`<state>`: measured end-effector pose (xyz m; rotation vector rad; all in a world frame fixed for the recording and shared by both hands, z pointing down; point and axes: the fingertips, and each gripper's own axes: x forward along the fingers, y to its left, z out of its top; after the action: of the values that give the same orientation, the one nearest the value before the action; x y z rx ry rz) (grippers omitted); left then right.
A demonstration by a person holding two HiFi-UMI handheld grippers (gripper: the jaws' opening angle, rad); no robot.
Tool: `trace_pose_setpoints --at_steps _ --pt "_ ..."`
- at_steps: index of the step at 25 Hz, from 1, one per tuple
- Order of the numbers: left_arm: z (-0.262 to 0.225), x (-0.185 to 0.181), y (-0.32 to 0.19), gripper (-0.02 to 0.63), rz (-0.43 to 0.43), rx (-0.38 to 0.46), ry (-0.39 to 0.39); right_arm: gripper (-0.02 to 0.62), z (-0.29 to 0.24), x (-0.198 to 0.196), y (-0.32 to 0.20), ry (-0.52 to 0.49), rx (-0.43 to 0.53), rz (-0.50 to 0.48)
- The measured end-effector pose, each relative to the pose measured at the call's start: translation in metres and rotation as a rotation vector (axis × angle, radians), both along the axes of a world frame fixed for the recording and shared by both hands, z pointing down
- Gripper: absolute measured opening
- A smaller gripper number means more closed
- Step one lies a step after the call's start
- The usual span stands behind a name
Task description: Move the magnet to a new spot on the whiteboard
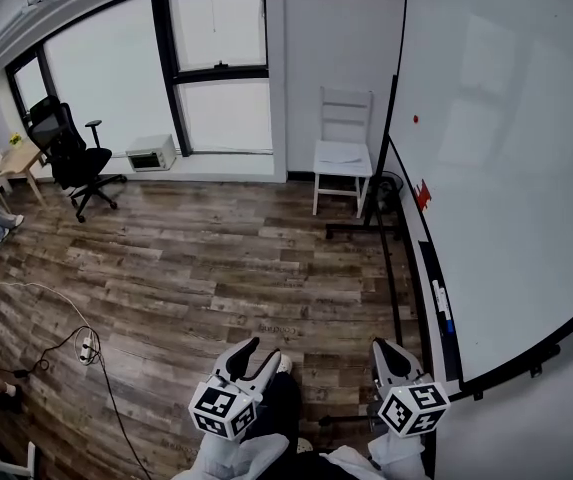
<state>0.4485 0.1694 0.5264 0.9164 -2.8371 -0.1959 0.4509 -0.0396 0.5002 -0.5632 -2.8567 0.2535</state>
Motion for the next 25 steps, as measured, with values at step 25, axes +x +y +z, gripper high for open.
trace_pose_setpoints --at_steps 25 --pt "-0.033 -0.303 0.021 0.184 0.099 0.002 -0.019 0.028 -0.024 -0.283 0.024 0.010 0.002 0.085"
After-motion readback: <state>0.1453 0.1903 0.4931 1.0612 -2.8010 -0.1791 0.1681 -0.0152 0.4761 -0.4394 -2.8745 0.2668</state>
